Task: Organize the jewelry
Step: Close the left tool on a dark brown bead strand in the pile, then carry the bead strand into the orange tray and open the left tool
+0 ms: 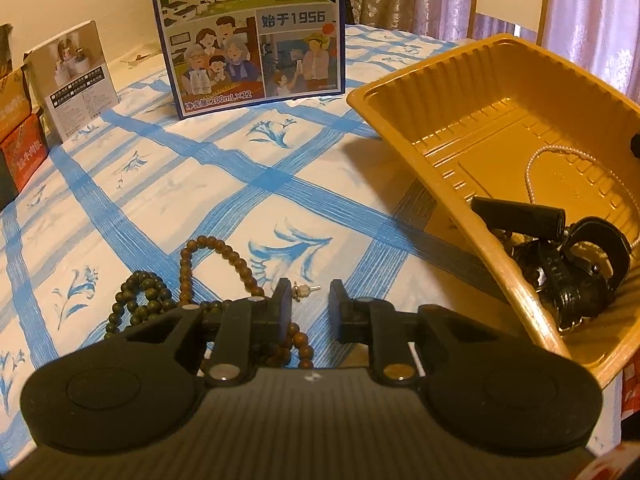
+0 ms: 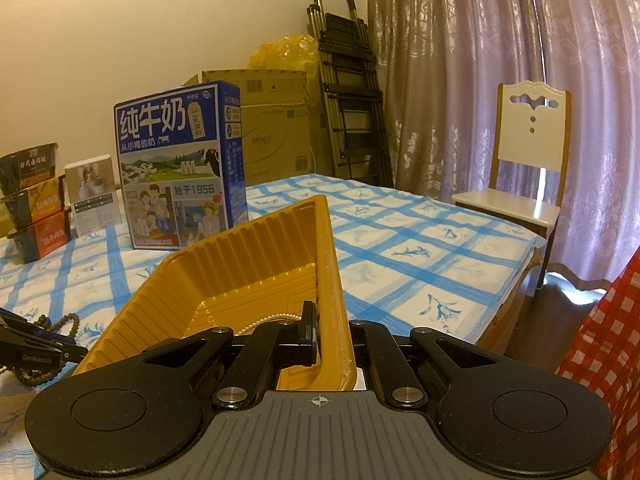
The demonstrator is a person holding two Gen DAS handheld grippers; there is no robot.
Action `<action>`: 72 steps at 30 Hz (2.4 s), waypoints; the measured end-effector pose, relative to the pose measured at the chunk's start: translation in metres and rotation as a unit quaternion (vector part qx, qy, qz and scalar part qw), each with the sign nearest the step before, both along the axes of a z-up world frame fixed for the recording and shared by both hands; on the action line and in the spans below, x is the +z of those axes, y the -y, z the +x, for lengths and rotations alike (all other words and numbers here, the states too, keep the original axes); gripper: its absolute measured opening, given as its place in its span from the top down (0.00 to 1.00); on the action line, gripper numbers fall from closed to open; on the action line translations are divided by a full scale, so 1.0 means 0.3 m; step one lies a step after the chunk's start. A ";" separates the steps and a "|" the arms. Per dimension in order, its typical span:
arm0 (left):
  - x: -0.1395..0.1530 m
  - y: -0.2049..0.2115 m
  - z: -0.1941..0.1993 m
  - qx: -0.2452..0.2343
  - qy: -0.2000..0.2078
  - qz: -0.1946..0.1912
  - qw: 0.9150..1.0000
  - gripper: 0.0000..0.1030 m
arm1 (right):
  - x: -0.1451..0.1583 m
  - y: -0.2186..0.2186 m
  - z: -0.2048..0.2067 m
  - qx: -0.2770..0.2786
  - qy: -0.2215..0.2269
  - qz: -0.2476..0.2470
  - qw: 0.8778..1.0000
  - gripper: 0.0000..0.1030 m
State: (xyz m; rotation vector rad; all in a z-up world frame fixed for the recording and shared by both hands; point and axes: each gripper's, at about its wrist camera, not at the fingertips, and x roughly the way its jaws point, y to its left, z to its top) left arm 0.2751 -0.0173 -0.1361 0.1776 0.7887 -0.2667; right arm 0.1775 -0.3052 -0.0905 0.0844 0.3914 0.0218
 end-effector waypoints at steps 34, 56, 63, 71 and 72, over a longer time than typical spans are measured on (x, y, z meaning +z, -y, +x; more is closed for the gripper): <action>-0.012 0.020 0.014 -0.037 0.013 0.010 0.999 0.87 | 0.002 -0.003 0.004 0.000 0.000 -0.001 1.000 0.96; 0.165 0.072 -0.121 -0.032 0.059 -0.020 0.998 0.87 | -0.007 -0.004 0.003 0.001 -0.001 -0.002 1.000 0.96; 0.243 0.141 -0.140 -0.047 0.041 -0.090 0.994 0.87 | -0.008 -0.008 0.005 0.002 -0.001 -0.002 1.000 0.96; 0.266 0.291 -0.129 -0.081 0.021 -0.150 0.985 0.87 | -0.005 -0.009 0.008 0.002 -0.001 0.000 1.000 0.95; 0.265 0.309 -0.125 -0.085 0.018 -0.154 0.984 0.87 | -0.005 -0.009 0.007 0.002 -0.001 0.000 1.000 0.95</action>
